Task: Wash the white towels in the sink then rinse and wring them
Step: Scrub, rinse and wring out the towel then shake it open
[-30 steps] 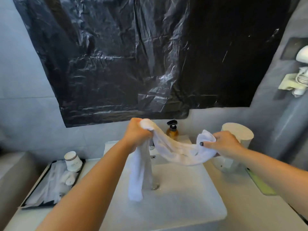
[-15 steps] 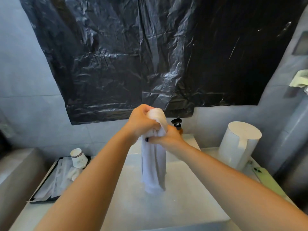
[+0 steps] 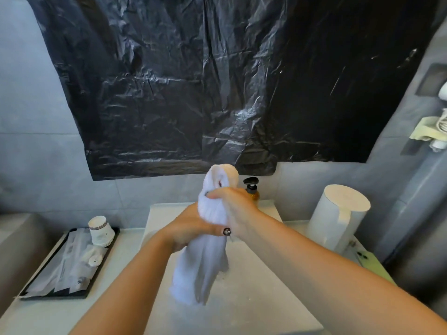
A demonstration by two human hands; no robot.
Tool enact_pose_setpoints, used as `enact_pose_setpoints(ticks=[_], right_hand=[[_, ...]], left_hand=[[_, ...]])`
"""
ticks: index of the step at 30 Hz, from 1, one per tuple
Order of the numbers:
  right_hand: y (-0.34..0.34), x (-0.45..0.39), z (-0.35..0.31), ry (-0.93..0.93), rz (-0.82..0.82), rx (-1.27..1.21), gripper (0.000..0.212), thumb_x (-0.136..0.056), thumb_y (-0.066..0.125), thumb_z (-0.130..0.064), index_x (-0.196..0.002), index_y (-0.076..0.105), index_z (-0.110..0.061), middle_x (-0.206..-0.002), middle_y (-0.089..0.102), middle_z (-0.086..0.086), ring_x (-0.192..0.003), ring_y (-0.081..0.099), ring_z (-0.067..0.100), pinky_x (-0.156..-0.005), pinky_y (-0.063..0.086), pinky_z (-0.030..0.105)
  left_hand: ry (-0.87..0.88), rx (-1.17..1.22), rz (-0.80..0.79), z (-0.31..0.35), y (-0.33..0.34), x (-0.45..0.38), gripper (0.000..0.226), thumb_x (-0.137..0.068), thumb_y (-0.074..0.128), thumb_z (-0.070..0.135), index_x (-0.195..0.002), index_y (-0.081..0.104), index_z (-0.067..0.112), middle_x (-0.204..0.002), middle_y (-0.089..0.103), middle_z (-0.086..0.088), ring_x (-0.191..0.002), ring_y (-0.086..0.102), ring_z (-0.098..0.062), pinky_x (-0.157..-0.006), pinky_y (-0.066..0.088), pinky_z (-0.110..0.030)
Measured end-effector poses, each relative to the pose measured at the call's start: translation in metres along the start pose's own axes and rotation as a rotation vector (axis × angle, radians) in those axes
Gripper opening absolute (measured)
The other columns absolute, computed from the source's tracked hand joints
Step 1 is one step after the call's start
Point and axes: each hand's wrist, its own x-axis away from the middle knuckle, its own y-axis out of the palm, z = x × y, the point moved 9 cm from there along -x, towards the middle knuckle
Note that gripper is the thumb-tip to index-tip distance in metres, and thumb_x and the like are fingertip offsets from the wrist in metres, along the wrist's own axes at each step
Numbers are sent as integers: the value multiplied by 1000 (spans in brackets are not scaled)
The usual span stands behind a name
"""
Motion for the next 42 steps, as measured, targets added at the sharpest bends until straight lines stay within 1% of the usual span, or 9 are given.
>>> enact_pose_setpoints(ticks=[4, 8, 12, 18, 22, 25, 30, 37, 42], right_hand=[[4, 4, -15, -48, -204, 178, 28, -67, 58, -4, -93, 49, -13, -76, 49, 10, -68, 52, 29, -54, 39, 31], [-23, -1, -23, -280, -271, 318, 82, -86, 58, 11, -145, 21, -32, -128, 56, 3, -116, 58, 21, -80, 51, 27], [-27, 6, -20, -913, -158, 1312, 108, -80, 78, -14, -155, 3, -34, -161, 2, -4, -142, 31, 24, -106, 44, 37], [-1, 13, -32, -1551, -342, 1338, 74, -81, 79, -19, -140, 35, -19, -153, 30, 19, -144, 28, 37, -110, 34, 58], [12, 14, -28, -1706, -506, 1490, 46, -75, 76, -18, -117, 59, -15, -110, 68, 9, -90, 64, 29, -61, 56, 39], [14, -6, -25, -1535, -471, 1804, 40, -58, 76, -12, -96, 64, -18, -79, 61, -1, -63, 56, 26, -42, 45, 33], [18, -28, -4, -877, -443, 2215, 32, -82, 62, -25, -113, 55, -21, -101, 62, 1, -95, 63, 29, -66, 45, 35], [15, -47, 29, -348, -609, 2176, 21, -74, 73, -27, -72, 54, -18, -64, 56, -2, -60, 58, 19, -52, 47, 27], [-7, -55, 56, 40, -662, 1943, 15, -73, 69, -25, -73, 60, -13, -57, 61, 3, -50, 56, 22, -48, 44, 24]], left_hand=[[-106, 270, 30, -23, 2, -3, 52, -62, 71, 1, -113, 63, -1, -90, 71, -20, -74, 68, -28, -73, 57, -40], [-160, 579, -15, -39, 12, -8, 55, -40, 74, 5, -93, 61, 0, -65, 54, -14, -53, 54, -24, -55, 46, -28], [-204, 692, -240, -30, 34, -15, 52, -30, 86, 9, -77, 62, 4, -58, 48, -7, -46, 47, -17, -55, 44, -26], [-240, 294, -753, -17, 71, -12, 30, -60, 56, 14, -87, 69, 14, -57, 56, 2, -49, 53, -10, -63, 40, -29], [-377, 95, -665, -27, 58, -11, 34, -53, 61, 14, -86, 67, 8, -57, 53, -4, -48, 51, -13, -57, 44, -25], [-408, -74, -360, -32, 35, -18, 30, -52, 70, 8, -80, 62, 4, -61, 58, -6, -52, 55, -14, -53, 46, -23], [-329, -500, -52, -37, 4, -29, 31, -64, 78, 19, -93, 67, 13, -82, 70, -2, -71, 65, -16, -69, 53, -30], [-193, -918, 107, -42, 3, -29, 26, -74, 71, 24, -70, 45, 25, -73, 52, 5, -65, 49, -13, -52, 34, -23], [-169, -1107, 84, -53, 8, -28, 19, -76, 65, 33, -89, 51, 26, -93, 61, 0, -87, 60, -24, -63, 40, -28]])
